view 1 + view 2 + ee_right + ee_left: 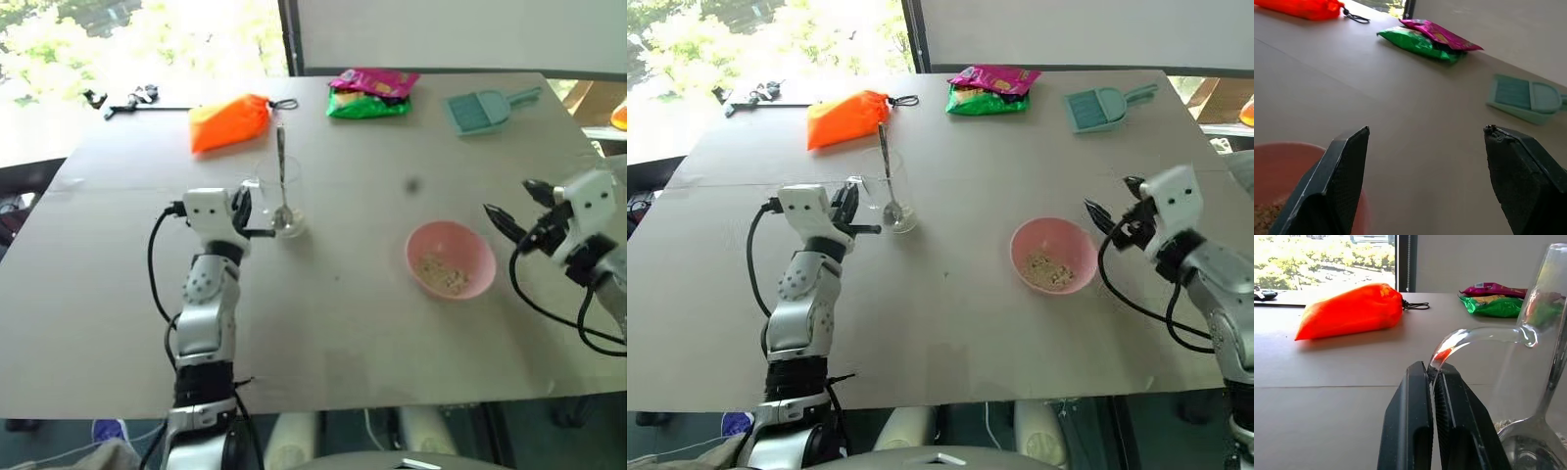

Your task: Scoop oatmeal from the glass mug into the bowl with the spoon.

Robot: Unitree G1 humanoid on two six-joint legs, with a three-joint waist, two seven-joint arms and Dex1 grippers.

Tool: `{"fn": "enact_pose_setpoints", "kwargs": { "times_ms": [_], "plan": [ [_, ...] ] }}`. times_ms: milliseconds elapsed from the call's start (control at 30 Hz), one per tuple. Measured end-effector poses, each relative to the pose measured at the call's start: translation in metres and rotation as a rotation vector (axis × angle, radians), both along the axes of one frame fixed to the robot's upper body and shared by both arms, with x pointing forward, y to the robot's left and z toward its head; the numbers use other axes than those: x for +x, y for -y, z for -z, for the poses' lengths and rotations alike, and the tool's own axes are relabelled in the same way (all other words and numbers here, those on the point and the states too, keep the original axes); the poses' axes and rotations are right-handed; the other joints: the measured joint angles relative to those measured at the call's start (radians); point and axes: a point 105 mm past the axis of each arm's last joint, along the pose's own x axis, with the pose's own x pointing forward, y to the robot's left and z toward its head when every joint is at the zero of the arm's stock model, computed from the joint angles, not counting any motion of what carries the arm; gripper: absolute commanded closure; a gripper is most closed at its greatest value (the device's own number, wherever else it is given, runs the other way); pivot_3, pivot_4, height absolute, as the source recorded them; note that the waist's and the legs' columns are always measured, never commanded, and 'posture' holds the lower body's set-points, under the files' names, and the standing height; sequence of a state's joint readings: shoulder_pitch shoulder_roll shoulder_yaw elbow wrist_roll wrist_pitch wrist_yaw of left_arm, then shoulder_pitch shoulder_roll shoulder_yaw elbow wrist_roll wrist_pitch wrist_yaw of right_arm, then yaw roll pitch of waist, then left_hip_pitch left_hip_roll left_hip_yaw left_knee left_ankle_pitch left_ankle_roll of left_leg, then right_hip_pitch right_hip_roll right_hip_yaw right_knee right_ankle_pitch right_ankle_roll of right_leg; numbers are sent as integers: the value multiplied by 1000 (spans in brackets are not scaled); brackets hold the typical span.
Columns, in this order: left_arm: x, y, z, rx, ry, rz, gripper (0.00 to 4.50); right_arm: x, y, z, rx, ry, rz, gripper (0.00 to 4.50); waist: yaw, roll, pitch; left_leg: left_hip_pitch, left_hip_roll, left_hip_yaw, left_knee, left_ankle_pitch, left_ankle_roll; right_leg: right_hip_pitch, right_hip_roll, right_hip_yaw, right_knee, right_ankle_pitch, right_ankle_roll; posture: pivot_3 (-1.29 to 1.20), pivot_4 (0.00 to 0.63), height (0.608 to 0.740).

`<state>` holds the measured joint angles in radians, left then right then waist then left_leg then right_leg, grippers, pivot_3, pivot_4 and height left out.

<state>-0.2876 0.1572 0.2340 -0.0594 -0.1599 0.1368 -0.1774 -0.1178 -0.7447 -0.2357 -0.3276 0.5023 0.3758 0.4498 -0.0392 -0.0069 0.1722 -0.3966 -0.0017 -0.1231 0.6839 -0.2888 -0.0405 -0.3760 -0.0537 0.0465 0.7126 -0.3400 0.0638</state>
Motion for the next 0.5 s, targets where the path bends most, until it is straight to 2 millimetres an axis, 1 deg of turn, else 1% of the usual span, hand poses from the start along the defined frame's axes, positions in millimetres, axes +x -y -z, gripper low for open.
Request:
{"fn": "enact_pose_setpoints", "kwargs": {
  "times_ms": [33, 100, 200, 267, 367, 467, 500],
  "plan": [
    [-2, -1, 2, -8, 4, -2, 4500, -2, 3, 2, 28, 18, 11, 711, -1, 0, 0, 0, 0, 0, 0, 0, 0, 0, 0, 0, 0, 0, 0, 0, 150, 740],
    [-5, -1, 6, -25, 5, -6, 4500, -4, 3, 10, 72, 33, 8, 711, -2, 0, 0, 1, 1, 0, 0, 0, 0, 0, 1, 0, 0, 0, 0, 0, 150, 740],
    [-6, -2, 6, -31, 16, -8, 4500, -5, 1, 13, 77, 43, -5, 711, -2, 0, 0, 1, 1, 1, 0, 0, 0, 0, 1, 1, 0, 0, 0, 0, 150, 740],
    [-8, -4, 6, -41, 32, -21, 4500, -6, -5, 14, 93, 69, -18, 711, -2, -1, -1, 1, 1, 1, 0, 0, 0, 0, 1, 1, 0, 0, 0, 0, 150, 740],
    [-11, -7, 13, -44, 16, -35, 4500, -5, -7, 26, 100, 40, -15, 711, -1, -1, -1, 1, 1, 1, 0, 0, 0, 0, 1, 1, 0, 0, 0, 0, 150, 740],
    [-12, -11, 17, -55, 5, -47, 4500, -5, -9, 30, 84, 30, -15, 711, -1, -1, -1, 1, 1, 1, 0, 0, 0, 0, 1, 1, 0, 0, 0, 0, 150, 740],
    [-13, -12, 17, -57, 4, -50, 4161, -4, -9, 31, 81, 29, -12, 605, -1, -1, -1, 1, 1, 1, 0, 0, 0, 0, 1, 1, 0, 0, 0, 0, 150, 740]
  ]
}}
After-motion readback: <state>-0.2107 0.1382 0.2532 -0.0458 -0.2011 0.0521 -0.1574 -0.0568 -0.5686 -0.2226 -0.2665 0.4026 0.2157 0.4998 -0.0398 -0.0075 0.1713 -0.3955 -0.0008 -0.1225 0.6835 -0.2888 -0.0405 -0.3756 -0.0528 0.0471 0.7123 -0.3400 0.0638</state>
